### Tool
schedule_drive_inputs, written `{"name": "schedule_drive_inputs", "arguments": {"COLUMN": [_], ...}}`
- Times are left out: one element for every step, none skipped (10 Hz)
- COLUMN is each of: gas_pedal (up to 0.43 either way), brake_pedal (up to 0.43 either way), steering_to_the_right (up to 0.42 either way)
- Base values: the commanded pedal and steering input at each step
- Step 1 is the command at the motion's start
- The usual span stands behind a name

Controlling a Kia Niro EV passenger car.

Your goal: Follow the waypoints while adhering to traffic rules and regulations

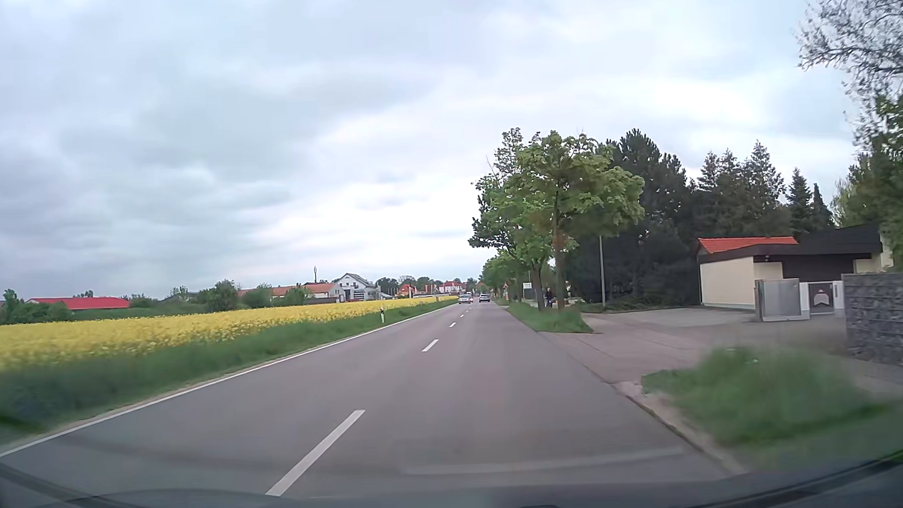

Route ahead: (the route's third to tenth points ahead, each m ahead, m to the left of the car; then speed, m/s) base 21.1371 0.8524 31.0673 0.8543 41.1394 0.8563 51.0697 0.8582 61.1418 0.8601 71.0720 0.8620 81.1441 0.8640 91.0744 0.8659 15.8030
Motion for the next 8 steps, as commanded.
{"name": "schedule_drive_inputs", "arguments": {"gas_pedal": [0.157, 0.157, 0.157, 0.15, 0.15, 0.15, 0.15, 0.15], "brake_pedal": [0.0, 0.0, 0.0, 0.0, 0.0, 0.0, 0.0, 0.0], "steering_to_the_right": [0.0, 0.0, 0.0, 0.0, 0.0, 0.0, 0.0, 0.0]}}
